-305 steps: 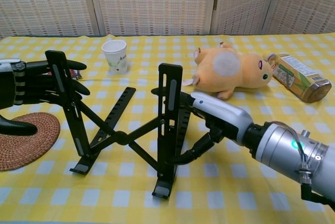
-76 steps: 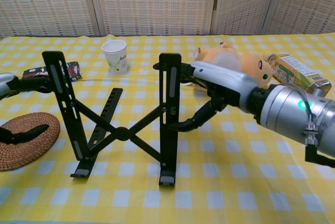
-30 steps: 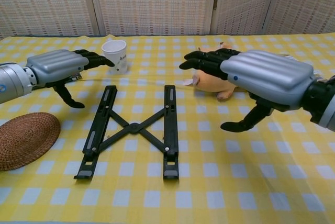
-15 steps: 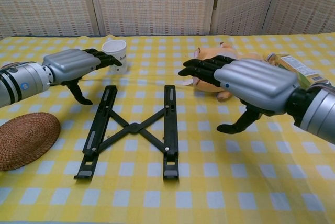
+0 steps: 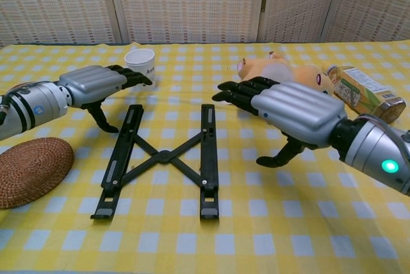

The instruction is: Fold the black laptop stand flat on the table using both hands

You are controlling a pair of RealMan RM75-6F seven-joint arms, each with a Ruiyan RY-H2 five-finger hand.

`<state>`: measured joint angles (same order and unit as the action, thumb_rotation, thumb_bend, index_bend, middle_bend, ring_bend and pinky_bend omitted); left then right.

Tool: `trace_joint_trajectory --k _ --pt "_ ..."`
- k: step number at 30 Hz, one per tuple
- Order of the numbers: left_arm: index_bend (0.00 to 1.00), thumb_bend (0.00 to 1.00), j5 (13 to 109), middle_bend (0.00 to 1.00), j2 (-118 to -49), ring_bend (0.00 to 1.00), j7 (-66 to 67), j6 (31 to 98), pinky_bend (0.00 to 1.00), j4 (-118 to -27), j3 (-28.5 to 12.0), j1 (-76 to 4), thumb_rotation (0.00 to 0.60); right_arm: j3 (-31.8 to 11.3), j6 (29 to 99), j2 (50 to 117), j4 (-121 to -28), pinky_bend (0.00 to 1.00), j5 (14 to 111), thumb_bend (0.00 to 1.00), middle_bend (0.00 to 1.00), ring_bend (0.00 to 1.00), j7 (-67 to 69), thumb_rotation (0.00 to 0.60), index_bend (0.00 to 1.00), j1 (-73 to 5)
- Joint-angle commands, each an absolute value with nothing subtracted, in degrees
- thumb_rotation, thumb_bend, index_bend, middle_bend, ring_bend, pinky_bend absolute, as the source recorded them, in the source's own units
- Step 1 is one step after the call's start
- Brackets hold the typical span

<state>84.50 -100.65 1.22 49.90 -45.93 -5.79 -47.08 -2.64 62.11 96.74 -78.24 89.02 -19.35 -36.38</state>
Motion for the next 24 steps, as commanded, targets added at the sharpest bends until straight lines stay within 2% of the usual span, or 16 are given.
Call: trace_joint_trajectory --k 1,20,22,24 --pt "0.11 0.19 84.3 0.08 -100.6 0.0 0.7 49.9 0.01 -46.0 -5.7 -47.1 0.6 -2.4 62.1 98.7 -75.7 0.0 89.6 0.26 0.0 0.0 -18.2 0.6 0.0 -36.8" --pt "0.11 0.19 83.0 0.08 -100.4 0.0 -3.4 49.3 0.01 -46.8 -5.3 -47.1 0.6 -3.2 63.1 109.3 -62.7 0.0 91.4 0.26 0.0 0.01 -15.6 0.6 0.0 -38.6" --pt "0.11 0.19 83.0 0.08 -100.3 0.0 -3.6 49.4 0.01 -46.9 -5.3 -47.1 0.6 -3.4 63.7 110.1 -61.4 0.0 91.9 0.26 0.03 0.05 -15.4 0.6 0.0 -38.9" --pt "0.11 0.19 83.1 0.08 -100.4 0.0 -3.7 49.5 0.01 -46.8 -5.1 -47.0 0.6 -3.7 64.7 111.2 -59.6 0.0 92.7 0.26 0.13 0.13 -15.0 0.6 0.01 -39.4"
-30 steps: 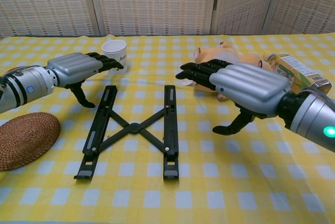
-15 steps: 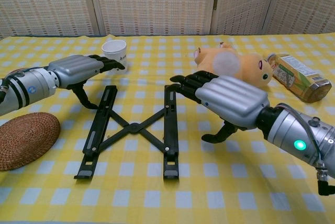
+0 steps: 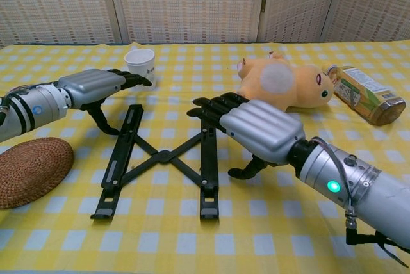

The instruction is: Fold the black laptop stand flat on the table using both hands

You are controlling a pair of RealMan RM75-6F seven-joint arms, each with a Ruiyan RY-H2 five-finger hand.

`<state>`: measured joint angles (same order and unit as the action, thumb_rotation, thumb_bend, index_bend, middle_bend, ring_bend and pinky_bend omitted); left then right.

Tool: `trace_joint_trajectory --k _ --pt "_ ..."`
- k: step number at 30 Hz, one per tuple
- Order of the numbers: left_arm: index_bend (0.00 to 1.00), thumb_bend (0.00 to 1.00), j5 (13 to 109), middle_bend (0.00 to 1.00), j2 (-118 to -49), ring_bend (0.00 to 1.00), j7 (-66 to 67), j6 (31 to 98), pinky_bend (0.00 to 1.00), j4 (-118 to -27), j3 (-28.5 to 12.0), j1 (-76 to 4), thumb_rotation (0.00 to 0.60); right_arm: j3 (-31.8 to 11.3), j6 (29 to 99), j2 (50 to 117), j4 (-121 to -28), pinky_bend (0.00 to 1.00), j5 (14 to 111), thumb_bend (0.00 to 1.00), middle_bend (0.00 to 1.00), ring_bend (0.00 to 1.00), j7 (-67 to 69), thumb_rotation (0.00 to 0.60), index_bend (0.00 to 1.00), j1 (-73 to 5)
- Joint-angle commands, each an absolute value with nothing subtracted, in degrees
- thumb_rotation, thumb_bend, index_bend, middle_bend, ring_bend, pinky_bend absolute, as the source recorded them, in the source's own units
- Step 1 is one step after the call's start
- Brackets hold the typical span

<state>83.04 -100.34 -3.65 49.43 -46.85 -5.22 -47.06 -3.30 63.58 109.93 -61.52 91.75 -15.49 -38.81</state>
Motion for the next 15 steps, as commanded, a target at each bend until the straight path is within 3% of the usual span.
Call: trace_joint_trajectory --k 1,3,6,9,15 --pt "0.11 0.19 83.1 0.08 -100.4 0.0 -3.8 49.6 0.01 -46.8 -5.1 -47.0 0.6 -3.7 65.3 111.6 -58.6 0.0 93.1 0.26 0.18 0.17 -14.7 0.6 0.04 -39.6" --pt "0.11 0.19 83.0 0.08 -100.4 0.0 -4.0 49.6 0.01 -46.7 -5.1 -47.0 0.6 -3.7 66.4 112.7 -56.3 0.02 94.2 0.26 0.3 0.27 -13.9 0.6 0.16 -40.2" --pt "0.11 0.19 82.9 0.08 -100.3 0.0 -4.3 49.6 0.01 -46.8 -5.2 -47.0 0.6 -3.6 67.4 114.2 -53.2 0.1 95.2 0.26 0.41 0.36 -12.7 0.6 0.26 -40.8" --pt "0.11 0.19 82.9 0.08 -100.2 0.0 -4.2 49.6 0.01 -46.9 -5.0 -47.1 0.6 -3.1 67.9 115.2 -50.7 0.16 96.0 0.26 0.46 0.39 -11.9 0.6 0.3 -41.2" --pt "0.1 0.19 82.8 0.08 -99.9 0.0 -4.4 49.7 0.01 -47.2 -4.9 -46.9 0.6 -2.1 68.6 116.1 -47.8 0.17 96.7 0.26 0.48 0.41 -10.3 0.6 0.31 -41.3"
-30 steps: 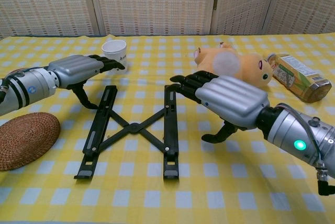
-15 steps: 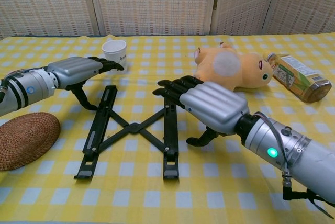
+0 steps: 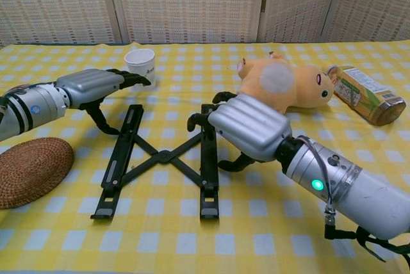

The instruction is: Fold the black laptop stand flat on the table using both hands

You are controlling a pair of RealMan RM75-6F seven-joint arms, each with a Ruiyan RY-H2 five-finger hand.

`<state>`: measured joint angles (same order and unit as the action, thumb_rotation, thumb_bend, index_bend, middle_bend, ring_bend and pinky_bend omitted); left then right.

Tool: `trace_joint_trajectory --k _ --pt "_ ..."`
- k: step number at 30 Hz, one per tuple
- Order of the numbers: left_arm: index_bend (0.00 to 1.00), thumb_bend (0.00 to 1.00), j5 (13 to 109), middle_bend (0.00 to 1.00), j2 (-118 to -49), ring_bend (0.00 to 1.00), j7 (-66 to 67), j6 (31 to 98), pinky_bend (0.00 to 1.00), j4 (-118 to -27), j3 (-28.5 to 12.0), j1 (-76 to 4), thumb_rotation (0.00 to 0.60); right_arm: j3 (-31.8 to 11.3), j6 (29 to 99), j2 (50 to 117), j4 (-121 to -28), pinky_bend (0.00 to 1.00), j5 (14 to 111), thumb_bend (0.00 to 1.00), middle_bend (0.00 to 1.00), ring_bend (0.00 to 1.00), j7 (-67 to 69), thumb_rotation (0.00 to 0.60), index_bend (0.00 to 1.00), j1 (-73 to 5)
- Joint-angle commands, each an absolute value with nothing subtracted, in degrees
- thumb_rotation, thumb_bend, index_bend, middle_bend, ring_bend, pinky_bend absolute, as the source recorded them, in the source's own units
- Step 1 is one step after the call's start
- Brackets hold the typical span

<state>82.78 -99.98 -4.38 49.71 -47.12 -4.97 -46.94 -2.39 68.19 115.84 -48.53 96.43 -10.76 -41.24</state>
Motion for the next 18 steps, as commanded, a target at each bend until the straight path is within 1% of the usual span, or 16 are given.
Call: trace_joint_trajectory --k 1,11,18 --pt "0.1 0.19 82.8 0.08 -99.9 0.0 -4.4 49.7 0.01 -47.2 -4.9 -46.9 0.6 -2.0 68.8 116.2 -47.6 0.17 96.8 0.26 0.48 0.41 -10.2 0.6 0.31 -41.3" --pt "0.1 0.19 82.6 0.08 -99.9 0.0 -4.6 49.5 0.01 -47.3 -4.7 -46.8 0.6 -1.2 68.3 117.8 -44.5 0.17 97.1 0.26 0.5 0.43 -10.0 0.6 0.31 -41.8" --pt "0.1 0.19 82.7 0.08 -100.1 0.0 -5.0 49.5 0.01 -47.3 -4.5 -46.8 0.6 -0.9 69.2 118.8 -42.8 0.17 97.7 0.26 0.5 0.43 -9.8 0.6 0.31 -42.1"
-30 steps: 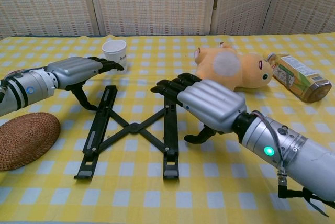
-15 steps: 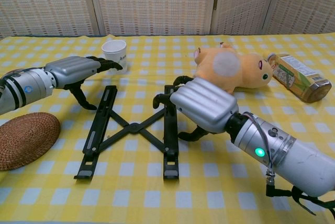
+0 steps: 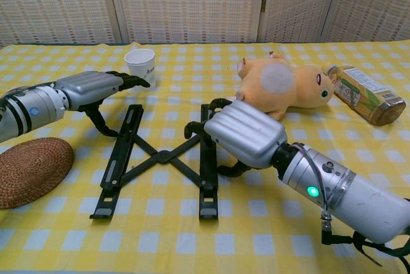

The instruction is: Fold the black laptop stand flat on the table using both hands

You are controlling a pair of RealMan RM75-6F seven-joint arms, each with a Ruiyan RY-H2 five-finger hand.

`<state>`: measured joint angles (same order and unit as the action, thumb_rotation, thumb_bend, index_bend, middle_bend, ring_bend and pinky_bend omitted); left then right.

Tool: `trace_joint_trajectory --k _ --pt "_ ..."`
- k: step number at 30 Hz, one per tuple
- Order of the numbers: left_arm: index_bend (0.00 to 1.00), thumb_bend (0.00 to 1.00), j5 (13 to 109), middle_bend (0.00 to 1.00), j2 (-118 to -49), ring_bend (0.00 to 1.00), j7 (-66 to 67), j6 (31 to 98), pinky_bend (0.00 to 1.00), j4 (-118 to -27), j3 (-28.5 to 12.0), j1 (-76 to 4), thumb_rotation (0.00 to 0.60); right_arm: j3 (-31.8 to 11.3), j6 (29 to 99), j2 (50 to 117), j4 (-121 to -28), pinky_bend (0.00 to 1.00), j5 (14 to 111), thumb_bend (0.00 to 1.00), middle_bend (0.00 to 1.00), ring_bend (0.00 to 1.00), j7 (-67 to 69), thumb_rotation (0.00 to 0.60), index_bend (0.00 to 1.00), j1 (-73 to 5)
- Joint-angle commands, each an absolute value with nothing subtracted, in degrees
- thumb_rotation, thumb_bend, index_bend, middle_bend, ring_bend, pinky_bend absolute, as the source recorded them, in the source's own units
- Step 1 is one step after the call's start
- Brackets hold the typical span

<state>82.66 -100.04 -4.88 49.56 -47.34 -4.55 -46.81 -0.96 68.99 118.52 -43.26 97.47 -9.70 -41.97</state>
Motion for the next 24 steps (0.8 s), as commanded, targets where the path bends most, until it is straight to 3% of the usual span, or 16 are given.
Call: trace_joint_trajectory --k 1,24 --pt "0.1 0.19 82.7 0.08 -100.1 0.0 -5.1 49.5 0.01 -47.4 -4.5 -46.8 0.6 -0.8 69.3 119.0 -42.5 0.18 97.8 0.26 0.5 0.44 -9.8 0.6 0.32 -42.2" --pt "0.1 0.19 82.9 0.08 -99.2 0.0 -6.1 49.3 0.01 -50.1 -3.9 -46.5 0.6 0.3 72.1 122.4 -37.2 0.19 99.5 0.26 0.51 0.46 -8.6 0.6 0.33 -43.2"
